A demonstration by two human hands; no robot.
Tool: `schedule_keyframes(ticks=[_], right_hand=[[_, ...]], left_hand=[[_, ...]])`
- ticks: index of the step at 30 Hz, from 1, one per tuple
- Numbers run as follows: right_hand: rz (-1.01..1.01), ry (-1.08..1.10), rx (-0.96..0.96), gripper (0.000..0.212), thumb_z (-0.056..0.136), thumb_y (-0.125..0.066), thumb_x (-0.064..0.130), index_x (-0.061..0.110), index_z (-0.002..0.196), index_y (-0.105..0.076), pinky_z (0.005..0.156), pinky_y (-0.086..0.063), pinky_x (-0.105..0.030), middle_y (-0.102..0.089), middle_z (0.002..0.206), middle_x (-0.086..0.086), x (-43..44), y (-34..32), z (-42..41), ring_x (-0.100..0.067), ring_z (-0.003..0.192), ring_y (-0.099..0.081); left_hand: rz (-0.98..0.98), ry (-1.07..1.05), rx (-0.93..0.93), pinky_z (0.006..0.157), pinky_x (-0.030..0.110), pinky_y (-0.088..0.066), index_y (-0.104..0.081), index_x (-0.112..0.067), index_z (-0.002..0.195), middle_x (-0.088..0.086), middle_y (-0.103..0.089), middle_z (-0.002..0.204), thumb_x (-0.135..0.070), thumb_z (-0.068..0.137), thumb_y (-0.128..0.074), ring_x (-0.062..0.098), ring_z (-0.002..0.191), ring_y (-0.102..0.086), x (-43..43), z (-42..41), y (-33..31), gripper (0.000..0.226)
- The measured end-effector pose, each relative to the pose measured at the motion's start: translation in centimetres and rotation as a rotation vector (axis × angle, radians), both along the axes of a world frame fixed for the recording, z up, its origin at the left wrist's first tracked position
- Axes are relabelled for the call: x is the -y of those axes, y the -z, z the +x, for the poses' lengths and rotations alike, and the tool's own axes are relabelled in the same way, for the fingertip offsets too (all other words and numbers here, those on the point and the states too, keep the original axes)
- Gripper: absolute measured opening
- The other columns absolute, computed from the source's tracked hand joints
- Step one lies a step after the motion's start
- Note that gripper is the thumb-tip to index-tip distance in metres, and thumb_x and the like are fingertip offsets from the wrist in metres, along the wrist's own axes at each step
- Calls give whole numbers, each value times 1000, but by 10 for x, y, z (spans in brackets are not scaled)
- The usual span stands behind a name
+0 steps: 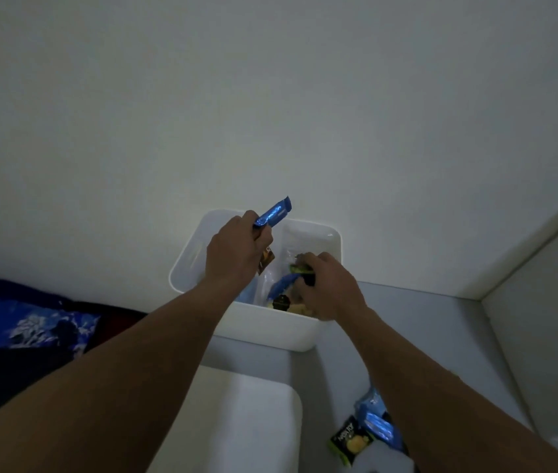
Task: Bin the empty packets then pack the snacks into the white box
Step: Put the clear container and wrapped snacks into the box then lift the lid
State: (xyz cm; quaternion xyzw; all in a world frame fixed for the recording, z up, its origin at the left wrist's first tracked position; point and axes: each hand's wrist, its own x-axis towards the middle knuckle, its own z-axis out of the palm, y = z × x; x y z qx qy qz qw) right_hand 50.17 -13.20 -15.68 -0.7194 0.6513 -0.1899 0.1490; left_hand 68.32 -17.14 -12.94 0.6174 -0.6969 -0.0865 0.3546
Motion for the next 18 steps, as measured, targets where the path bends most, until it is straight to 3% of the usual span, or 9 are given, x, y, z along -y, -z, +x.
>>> schedule_keyframes(ticks=[3,6,9,12,14,16,18], right_hand=[[-41,-9,-31,42,91,-51,44,32,130,-56,86,-51,-33,-61,126,3,-4,-1,-7,-20,105,-62],[-71,110,-88,42,93,-49,28,18,133,-54,96,-47,-38,-52,138,-7,-4,-3,-16,-27,123,-51],[37,155,-78,44,97,-43,20,5,139,-44,105,-39,-38,-47,141,-17,-11,-7,-23,-31,130,-43],[110,93,-26,47,102,-37,20,6,146,-36,107,-36,-35,-45,146,-15,-21,-12,-23,-29,134,-42],[127,121,42,42,102,-35,23,12,142,-40,103,-40,-35,-50,142,-12,-22,-16,-24,-27,126,-49],[138,135,104,33,102,-36,22,12,131,-49,89,-43,-30,-58,129,-12,-24,-17,-25,-24,108,-55],[154,133,126,33,102,-37,20,10,130,-51,86,-40,-29,-59,126,-13,-26,-19,-27,-26,107,-56]], left_hand=[[25,56,-17,58,29,-37,-56,-18,96,0,-58,78,-36,99,-46,19,68,-57,5,-7,5,21],[67,102,-27,57,30,-38,-53,-21,91,0,-59,79,-39,99,-45,18,69,-58,10,-18,11,21],[95,111,-63,61,35,-44,-54,-21,92,1,-60,80,-42,98,-44,21,71,-58,11,-35,20,24],[159,114,-185,67,36,-47,-56,-20,95,2,-60,82,-41,99,-44,19,74,-58,5,-54,27,24],[236,120,-246,73,38,-51,-56,-20,95,2,-62,83,-41,99,-44,19,77,-60,0,-61,30,25],[314,118,-211,75,38,-52,-57,-20,89,1,-64,81,-45,96,-45,20,77,-62,-6,-62,32,29],[367,107,-136,77,36,-53,-63,-21,85,-1,-67,82,-50,92,-47,19,79,-63,-13,-57,31,34]])
